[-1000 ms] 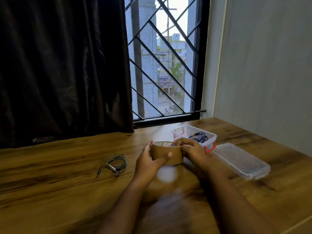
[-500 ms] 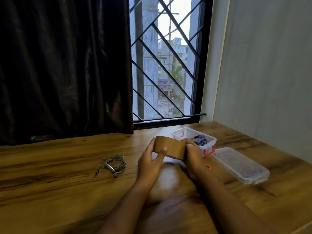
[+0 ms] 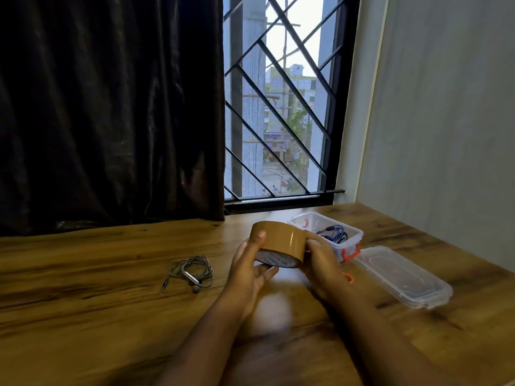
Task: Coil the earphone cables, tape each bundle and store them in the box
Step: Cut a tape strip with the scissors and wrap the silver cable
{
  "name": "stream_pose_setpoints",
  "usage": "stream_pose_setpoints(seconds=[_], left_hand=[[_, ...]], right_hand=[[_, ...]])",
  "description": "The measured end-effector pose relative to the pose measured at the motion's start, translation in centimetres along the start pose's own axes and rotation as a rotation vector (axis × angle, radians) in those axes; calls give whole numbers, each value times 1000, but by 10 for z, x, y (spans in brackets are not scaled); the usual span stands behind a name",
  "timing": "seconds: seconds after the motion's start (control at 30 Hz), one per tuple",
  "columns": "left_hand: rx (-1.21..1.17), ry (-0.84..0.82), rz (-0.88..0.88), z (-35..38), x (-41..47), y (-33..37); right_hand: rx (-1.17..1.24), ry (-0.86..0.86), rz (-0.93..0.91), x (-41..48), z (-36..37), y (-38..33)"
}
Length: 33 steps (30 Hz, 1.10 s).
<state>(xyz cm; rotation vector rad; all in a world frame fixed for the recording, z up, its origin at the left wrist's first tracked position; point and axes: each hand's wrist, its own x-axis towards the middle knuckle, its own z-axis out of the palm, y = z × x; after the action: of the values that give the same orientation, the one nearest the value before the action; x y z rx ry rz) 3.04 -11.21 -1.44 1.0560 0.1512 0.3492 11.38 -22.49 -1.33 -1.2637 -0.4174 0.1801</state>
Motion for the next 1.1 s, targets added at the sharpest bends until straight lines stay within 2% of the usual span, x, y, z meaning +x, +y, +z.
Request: stream_pose_setpoints(seconds=[0.1, 0.2, 0.3, 0.47, 0.6, 0.67, 0.73, 0.83, 0.9, 1.1], left_hand=[[75, 119, 140, -2, 3, -2], [358, 193, 271, -7, 5, -6], [592, 183, 364, -7, 3, -7], [825, 239, 541, -2, 2, -3], [834, 264, 640, 0, 0, -1], [802, 299, 672, -1, 0, 0], [706, 328, 609, -3, 1, 0], [462, 242, 313, -7, 5, -2], [398, 165, 192, -9, 5, -4], [679, 87, 192, -3, 1, -6]], right_hand=[[-130, 7, -158, -3, 5, -3], [-253, -149, -330, -12, 11, -8], [-370, -213, -382, -12, 13, -2], [-362, -193, -320, -7, 9, 3], [-301, -188, -263, -6, 10, 7], [-150, -167, -154, -7, 9, 5], [11, -125, -37, -7, 7, 4], [35, -87, -34, -3, 3, 5], [23, -70, -57, -2, 3, 5], [-47, -63, -115, -4, 2, 1]])
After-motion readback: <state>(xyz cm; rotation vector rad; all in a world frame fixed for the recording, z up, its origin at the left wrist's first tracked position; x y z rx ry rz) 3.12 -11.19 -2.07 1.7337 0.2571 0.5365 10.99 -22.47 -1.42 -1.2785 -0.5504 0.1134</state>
